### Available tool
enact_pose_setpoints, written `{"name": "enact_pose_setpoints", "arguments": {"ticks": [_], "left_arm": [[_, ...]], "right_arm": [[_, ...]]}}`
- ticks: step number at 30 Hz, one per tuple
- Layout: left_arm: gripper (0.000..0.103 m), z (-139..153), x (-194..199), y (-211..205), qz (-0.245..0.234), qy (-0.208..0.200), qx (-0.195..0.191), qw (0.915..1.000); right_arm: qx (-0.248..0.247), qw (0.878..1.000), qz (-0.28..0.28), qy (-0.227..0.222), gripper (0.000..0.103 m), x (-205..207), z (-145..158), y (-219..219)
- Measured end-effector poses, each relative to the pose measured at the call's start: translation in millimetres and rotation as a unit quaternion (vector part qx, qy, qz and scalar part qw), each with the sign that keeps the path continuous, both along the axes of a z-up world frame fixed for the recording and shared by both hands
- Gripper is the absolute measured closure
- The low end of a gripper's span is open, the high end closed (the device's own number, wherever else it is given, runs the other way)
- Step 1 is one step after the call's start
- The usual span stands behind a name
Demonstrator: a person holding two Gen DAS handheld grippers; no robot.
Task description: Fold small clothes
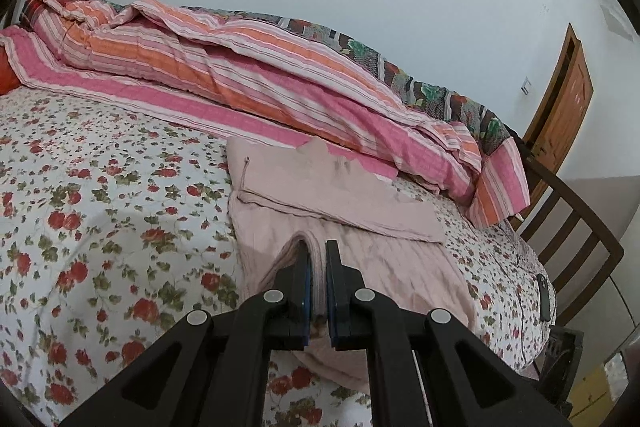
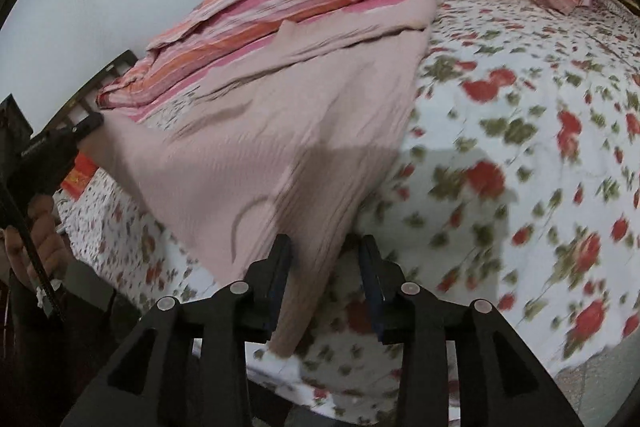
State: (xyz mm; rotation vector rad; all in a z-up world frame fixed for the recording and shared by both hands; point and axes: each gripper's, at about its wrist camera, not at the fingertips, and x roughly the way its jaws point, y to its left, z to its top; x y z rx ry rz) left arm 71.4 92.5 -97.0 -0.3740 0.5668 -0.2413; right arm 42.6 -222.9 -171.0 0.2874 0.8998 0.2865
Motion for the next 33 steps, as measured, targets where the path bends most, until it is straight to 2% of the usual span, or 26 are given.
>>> {"name": "enact_pose_setpoints", "arguments": {"ticks": [3, 5, 6, 7, 8, 11, 18, 21, 25, 30, 33], "left_arm": [[0.096, -0.8, -7.7, -3.4, 0.000, -0.002, 0.007, 1.0000], [0.096, -2.8, -11.8, -3.2, 0.003, 0.002, 0.004, 1.0000], [0.096, -3.4, -13.0, -2.9, 0.003, 0.003, 0.001, 1.0000], [0.096, -4.6, -16.5, -1.7, 0.005, 0.005, 0.000, 1.0000], [0.096, -4.9, -18.8, -0.9, 0.008, 0.006, 0.001, 1.0000], [0.096, -4.8, -24.8, 6.4, 0.009, 0.008, -0.007, 0.9999], [0.096, 2.3, -25.8, 13.4, 0.003, 0.007, -0.054, 0.9985], [0.096, 9.4, -19.9, 9.4, -0.002, 0.001, -0.055, 0.9985], [0.096, 20.3, -3.2, 5.5, 0.002, -0.005, -0.046, 0.9989], [0.096, 28.2, 29.6, 9.9, 0.030, 0.003, -0.041, 0.9987], [0.096, 28.7, 61.7, 15.5, 0.048, 0.015, -0.050, 0.9975]], "right_arm": [[0.010, 1.000, 0.011, 0.008, 0.068, -5.7, -3.8, 9.3], [0.000, 1.000, 0.014, 0.011, 0.069, -7.4, -6.4, 17.8], [-0.005, 1.000, 0.015, 0.013, 0.077, -5.8, -6.1, 22.6], [-0.009, 1.000, 0.017, 0.013, 0.098, -6.1, -6.6, 25.9], [-0.013, 1.000, 0.022, 0.013, 0.098, -5.5, -6.0, 28.6], [-0.026, 0.999, 0.011, -0.040, 0.098, -18.2, 14.8, 24.2], [0.056, 0.990, -0.046, -0.125, 0.099, -34.2, 78.2, -36.2], [0.097, 0.984, -0.062, -0.135, 0.099, -23.6, 96.5, -56.7], [0.117, 0.981, -0.066, -0.143, 0.099, -1.8, 116.2, -61.4], [0.110, 0.981, -0.068, -0.147, 0.099, 37.5, 134.6, -54.3], [0.103, 0.981, -0.077, -0.142, 0.099, 67.7, 139.6, -50.8]]}}
